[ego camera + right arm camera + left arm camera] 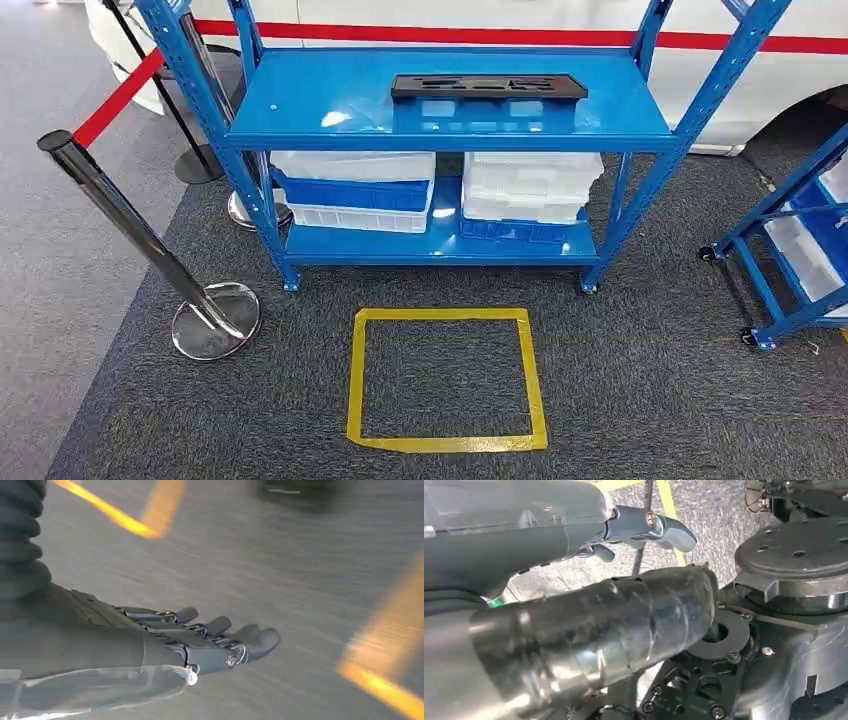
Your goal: Take the parts from the cabinet and place them on the table.
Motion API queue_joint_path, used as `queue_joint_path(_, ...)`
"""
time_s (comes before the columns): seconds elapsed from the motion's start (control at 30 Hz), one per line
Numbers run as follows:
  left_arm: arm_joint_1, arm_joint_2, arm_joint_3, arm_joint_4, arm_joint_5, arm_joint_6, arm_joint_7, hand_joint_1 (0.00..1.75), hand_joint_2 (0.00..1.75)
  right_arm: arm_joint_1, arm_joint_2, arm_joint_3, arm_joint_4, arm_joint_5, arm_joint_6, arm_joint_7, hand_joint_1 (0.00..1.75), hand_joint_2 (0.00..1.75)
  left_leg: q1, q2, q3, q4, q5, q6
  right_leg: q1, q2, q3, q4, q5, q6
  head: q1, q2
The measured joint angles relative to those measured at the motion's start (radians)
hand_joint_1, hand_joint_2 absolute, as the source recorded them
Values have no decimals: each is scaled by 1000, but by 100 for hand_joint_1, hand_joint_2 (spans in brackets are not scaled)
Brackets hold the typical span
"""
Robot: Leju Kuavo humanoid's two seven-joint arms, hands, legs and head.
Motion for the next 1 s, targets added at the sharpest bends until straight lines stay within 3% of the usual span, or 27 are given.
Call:
queue_joint_path(0.1,25,31,13,-57,0,40,-23,0,0,-127,10,104,-59,-85,42,-135,0,175,-1,4,-1,0,4,0,-1,3,-3,0,4,0,0,0)
queue_joint_path(0.2,48,61,18,-119,0,77,-55,0,0,-237,-3,252,-160,-273,105,-227,0,175,-1,3,2,2,8,2,-1,3,-5,0,8,1,0,0)
queue_joint_path(0.3,71,95,16,-180,0,88,-94,0,0,-321,-65,454,-313,-563,161,-221,0,175,-2,-1,-1,2,10,1,-2,-1,-6,1,9,1,0,0)
queue_joint_path(0.37,73,124,7,-209,0,82,-118,0,0,-375,-115,572,-400,-691,162,-197,0,175,-2,-2,-3,3,11,2,-2,-2,-7,1,10,2,0,0)
queue_joint_path(0.43,74,157,-8,-247,0,85,-144,0,0,-426,-177,697,-503,-744,92,-163,0,175,-2,-2,-4,3,11,2,-2,-2,-8,1,11,3,0,0)
queue_joint_path(0.53,98,186,-14,-302,0,133,-114,0,0,-494,-252,867,-638,-625,-136,-70,0,175,-2,-1,-5,3,11,2,-2,-1,-9,1,11,3,0,0)
queue_joint_path(0.57,78,167,-15,-303,0,171,-79,0,0,-506,-266,916,-676,-568,-209,-42,0,175,-3,-1,-4,3,11,2,-3,-2,-8,0,11,3,0,0)
queue_joint_path(0.6,40,77,-22,-229,0,190,-11,0,0,-506,-277,972,-728,-519,-281,-7,0,175,-8,-2,-1,-2,13,5,-9,-3,-7,-2,11,3,0,0)
queue_joint_path(0.63,3,-9,-23,-86,0,152,46,0,0,-502,-285,1014,-764,-503,-316,19,0,175,-16,-4,4,-11,17,11,-13,-4,-6,-4,12,7,1,0)
queue_joint_path(0.67,-34,-130,-23,105,0,86,82,0,0,-496,-292,1054,-805,-498,-344,43,0,175,-20,-6,4,-13,18,11,-18,-6,-6,-4,12,7,-10,0)
queue_joint_path(0.73,-87,-291,-31,419,0,-82,89,0,0,-481,-303,1128,-854,-448,-401,83,0,175,-17,-6,1,-9,18,11,-14,-7,-6,-4,12,7,-8,0)
queue_joint_path(0.77,-108,-345,-35,522,0,-124,83,0,0,-478,-313,1161,-874,-401,-437,104,0,175,-14,-8,-2,-6,18,11,-11,-8,-7,-4,12,7,-8,0)
queue_joint_path(0.8,-122,-374,-39,593,0,-105,71,0,0,-475,-329,1190,-900,-329,-481,132,0,175,-10,-11,-3,-5,18,11,-8,-11,-8,-4,12,7,-8,0)
queue_joint_path(0.83,-127,-379,-47,589,0,-37,62,0,0,-469,-347,1205,-921,-256,-516,162,0,175,-9,-13,-5,-3,18,11,-7,-13,-8,-4,12,7,-8,0)
queue_joint_path(0.9,-126,-355,-70,534,0,164,54,0,0,-457,-375,1219,-950,-156,-560,204,0,175,-9,-13,-6,-3,18,11,-7,-14,-9,-4,12,8,-8,0)
queue_joint_path(0.93,-126,-350,-79,516,0,221,54,0,0,-450,-383,1224,-957,-135,-567,211,0,175,-9,-12,-7,-3,18,11,-6,-13,-10,-4,13,8,-8,0)
queue_joint_path(1.0,-131,-340,-92,507,0,240,58,0,0,-428,-393,1232,-971,-121,-571,217,0,175,-9,-12,-8,-2,17,11,-6,-12,-11,-4,13,8,-8,0)
